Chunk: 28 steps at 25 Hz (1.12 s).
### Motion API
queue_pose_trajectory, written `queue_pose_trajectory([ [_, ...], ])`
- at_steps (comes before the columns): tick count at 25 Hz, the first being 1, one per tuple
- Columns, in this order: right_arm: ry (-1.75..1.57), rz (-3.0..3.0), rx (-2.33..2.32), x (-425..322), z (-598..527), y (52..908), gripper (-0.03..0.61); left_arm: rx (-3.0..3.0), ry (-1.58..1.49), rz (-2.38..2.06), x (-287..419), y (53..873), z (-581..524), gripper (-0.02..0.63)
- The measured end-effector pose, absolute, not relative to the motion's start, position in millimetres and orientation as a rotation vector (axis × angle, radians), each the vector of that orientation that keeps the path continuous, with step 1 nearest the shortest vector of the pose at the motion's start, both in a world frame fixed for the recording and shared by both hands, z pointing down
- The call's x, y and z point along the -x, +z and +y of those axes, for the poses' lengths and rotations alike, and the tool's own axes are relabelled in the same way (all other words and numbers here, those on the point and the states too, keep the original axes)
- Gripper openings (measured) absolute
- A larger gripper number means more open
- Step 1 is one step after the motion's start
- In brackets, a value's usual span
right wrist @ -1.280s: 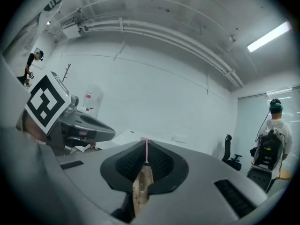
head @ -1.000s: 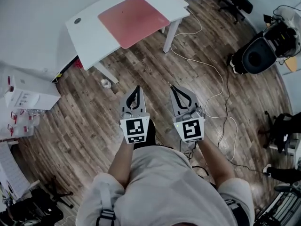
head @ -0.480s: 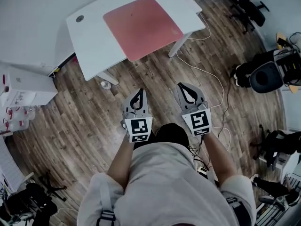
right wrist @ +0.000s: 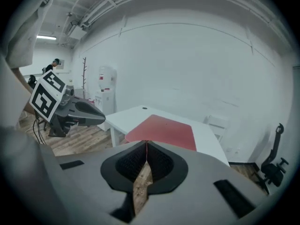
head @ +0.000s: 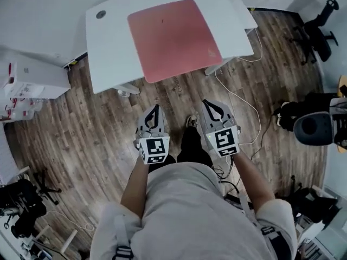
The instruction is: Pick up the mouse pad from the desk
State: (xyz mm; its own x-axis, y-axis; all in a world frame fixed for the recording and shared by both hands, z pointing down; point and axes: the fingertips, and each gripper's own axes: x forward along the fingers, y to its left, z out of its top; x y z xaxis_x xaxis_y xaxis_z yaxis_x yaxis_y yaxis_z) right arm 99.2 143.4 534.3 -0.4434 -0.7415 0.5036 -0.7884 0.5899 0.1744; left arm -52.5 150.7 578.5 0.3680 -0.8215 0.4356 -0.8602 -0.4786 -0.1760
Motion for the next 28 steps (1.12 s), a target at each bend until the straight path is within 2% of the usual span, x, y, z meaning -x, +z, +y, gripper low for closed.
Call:
queue_pose_trajectory([
  [7, -0.095, -2.266, -1.052, -137, 93, 561, 0.041, -2.361, 0.922, -1.722, 24, 614, 122, 0.011],
  [14, -0.323, -2.088, -0.924, -158, 57, 605, 0.043, -2.356, 1.455, -1.705, 13, 664, 96, 0.014],
  [15, -0.364, -2.053, -0.906, -160, 50, 613, 0.043, -2.364, 1.53, -1.719, 13, 668, 88, 0.025],
  [16, -0.395, -2.027, -0.885, -161, 45, 621, 0.052, -2.365, 1.582, -1.722, 13, 671, 82, 0.071],
  [18, -0.427, -1.991, -0.836, -164, 38, 639, 0.163, -2.346, 1.643, -1.712, 12, 681, 72, 0.142],
  [19, -0.441, -1.973, -0.81, -167, 35, 648, 0.179, -2.334, 1.67, -1.709, 13, 688, 67, 0.158],
  [25, -0.572, -1.847, -0.69, -165, 8, 694, 0.204, -2.309, 1.864, -1.726, 26, 712, 38, 0.246],
  [28, -0.599, -1.823, -0.654, -158, -5, 707, 0.218, -2.307, 1.894, -1.697, 25, 719, 29, 0.252],
])
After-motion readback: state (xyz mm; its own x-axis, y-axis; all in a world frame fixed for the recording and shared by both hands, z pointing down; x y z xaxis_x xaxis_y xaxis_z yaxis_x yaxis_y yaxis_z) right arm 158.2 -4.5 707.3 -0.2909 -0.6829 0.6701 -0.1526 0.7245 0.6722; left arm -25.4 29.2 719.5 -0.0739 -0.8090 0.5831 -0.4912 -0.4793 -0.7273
